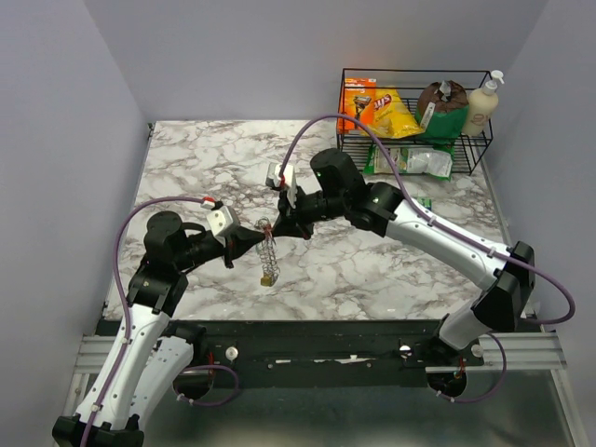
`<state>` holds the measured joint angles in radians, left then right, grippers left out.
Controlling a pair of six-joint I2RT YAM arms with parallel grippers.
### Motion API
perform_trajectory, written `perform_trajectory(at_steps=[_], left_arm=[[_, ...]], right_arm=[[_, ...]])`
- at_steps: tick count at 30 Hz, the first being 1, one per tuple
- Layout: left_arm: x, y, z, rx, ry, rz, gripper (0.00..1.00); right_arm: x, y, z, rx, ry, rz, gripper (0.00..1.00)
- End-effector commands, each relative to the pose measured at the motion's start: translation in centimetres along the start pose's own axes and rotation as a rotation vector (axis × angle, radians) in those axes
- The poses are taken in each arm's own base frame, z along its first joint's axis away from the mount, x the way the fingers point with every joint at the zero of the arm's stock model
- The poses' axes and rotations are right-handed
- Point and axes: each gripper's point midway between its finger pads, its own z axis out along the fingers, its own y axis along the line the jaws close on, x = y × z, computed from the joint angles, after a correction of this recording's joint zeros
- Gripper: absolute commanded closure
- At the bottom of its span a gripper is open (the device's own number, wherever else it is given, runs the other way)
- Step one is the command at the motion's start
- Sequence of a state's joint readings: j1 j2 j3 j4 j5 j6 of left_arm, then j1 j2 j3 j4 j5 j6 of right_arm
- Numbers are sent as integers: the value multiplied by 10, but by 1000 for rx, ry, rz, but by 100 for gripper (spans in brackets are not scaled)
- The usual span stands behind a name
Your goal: Put the keys on the keyring
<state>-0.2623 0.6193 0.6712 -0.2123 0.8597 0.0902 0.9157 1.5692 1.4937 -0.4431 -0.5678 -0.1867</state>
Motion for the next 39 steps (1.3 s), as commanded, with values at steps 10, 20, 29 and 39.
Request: perform_trajectory(at_steps=[10, 20, 29, 39], left_arm=[[-26, -8, -1, 46, -68, 87, 100], [-30, -13, -3, 58, -90, 102, 100], [-30, -9, -4, 27, -82, 96, 100], [-23, 15, -9, -127, 29, 12, 100]], right_arm=[[10, -10, 4, 43, 73, -10, 99], [13, -4, 6, 8, 64, -20, 99], [7, 2, -5, 17, 22, -48, 99], [-2, -9, -32, 145, 31, -104, 99]])
